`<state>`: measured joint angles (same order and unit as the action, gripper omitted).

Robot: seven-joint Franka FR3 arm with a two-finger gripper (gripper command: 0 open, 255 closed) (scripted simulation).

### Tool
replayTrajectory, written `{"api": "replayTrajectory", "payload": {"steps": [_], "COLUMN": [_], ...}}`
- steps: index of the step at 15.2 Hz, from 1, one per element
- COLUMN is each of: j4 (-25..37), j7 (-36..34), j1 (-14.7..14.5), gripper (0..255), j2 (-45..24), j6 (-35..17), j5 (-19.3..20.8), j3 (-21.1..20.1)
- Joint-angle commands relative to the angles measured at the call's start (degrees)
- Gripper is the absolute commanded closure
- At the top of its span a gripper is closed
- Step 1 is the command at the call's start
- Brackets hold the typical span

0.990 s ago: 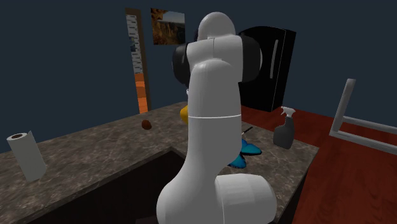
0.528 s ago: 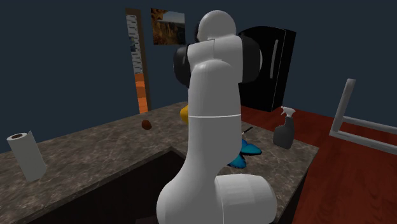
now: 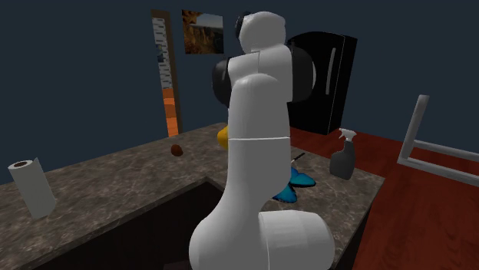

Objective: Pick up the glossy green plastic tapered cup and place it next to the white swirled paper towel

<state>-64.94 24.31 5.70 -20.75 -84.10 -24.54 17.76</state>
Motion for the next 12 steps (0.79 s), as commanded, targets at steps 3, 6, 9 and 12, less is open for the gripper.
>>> {"api": "replayTrajectory", "payload": {"steps": [3,6,9,12], "j4": [6.6,6.5,-1.6,-7.8], "j7": [-1.3,-2.6,-5.4,-8.6], "j1": [1.1,0.1,-4.2,-7.7], "gripper": [255,255,255,255], "j2": [-2.2,-1.2,4.3,8.6], "j6": [4.3,4.7,0.7,-2.5], "j5": [-0.8,-0.5,1.5,3.1], "j3": [-0.1,-0.4,-1.1,-2.3]}}
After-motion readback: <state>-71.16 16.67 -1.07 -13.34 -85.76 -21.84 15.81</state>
